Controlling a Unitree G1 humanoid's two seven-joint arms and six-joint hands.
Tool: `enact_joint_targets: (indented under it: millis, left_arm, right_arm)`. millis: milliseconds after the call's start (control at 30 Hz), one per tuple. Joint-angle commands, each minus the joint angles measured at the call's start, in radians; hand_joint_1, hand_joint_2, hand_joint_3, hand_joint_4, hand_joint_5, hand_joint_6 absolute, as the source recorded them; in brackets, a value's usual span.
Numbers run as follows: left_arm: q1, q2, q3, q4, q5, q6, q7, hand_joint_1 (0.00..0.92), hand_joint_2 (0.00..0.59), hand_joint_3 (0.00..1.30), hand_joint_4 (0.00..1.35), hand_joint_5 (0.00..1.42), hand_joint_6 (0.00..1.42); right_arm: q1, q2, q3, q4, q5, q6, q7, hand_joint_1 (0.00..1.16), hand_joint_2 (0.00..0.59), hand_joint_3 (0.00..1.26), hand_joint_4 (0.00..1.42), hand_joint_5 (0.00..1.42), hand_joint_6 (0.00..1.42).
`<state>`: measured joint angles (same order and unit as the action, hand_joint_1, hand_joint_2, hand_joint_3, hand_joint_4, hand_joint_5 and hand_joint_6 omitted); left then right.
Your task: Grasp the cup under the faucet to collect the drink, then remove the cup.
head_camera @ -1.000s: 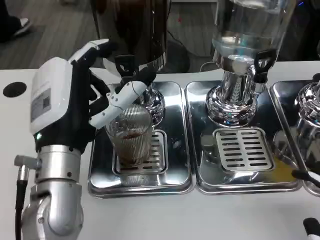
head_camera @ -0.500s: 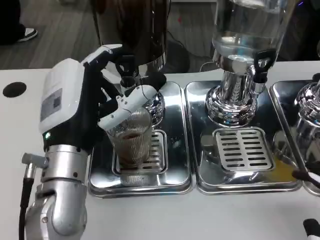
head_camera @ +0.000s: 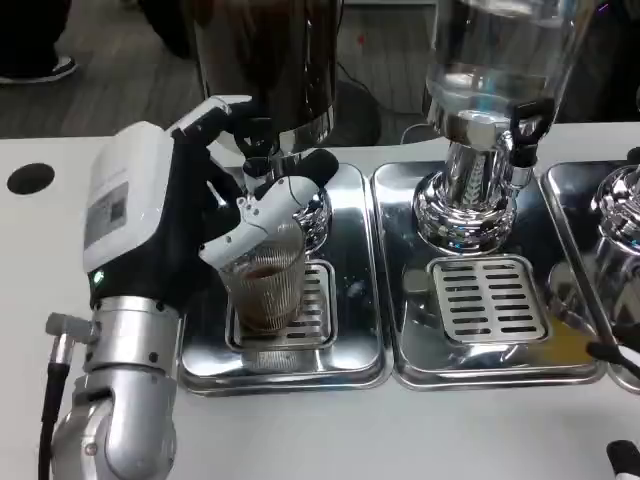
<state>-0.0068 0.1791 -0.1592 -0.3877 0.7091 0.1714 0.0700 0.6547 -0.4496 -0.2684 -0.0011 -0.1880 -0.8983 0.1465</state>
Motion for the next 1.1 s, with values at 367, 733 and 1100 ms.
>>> enact_joint_targets:
  millis: [367, 733, 1100]
  left_arm:
    - [0.065, 0.015, -0.034, -0.037, -0.004, -0.014, -0.032, 0.029, 0.052, 0.44, 0.41, 0.80, 0.90]
    - [0.069, 0.018, -0.024, -0.034, -0.006, -0.017, -0.026, 0.029, 0.052, 0.43, 0.41, 0.80, 0.88]
    - [0.070, 0.019, -0.023, -0.039, -0.010, -0.018, -0.029, 0.029, 0.052, 0.43, 0.41, 0.79, 0.88]
  right_arm:
    - [-0.004, -0.003, 0.007, 0.003, 0.013, -0.006, 0.008, 0.56, 0.452, 0.16, 0.03, 0.07, 0.05]
    - [0.002, -0.002, 0.006, 0.000, 0.010, -0.010, 0.006, 0.56, 0.449, 0.16, 0.03, 0.07, 0.05]
    - [0.001, -0.006, 0.004, -0.006, 0.010, -0.007, 0.009, 0.55, 0.446, 0.16, 0.03, 0.07, 0.05]
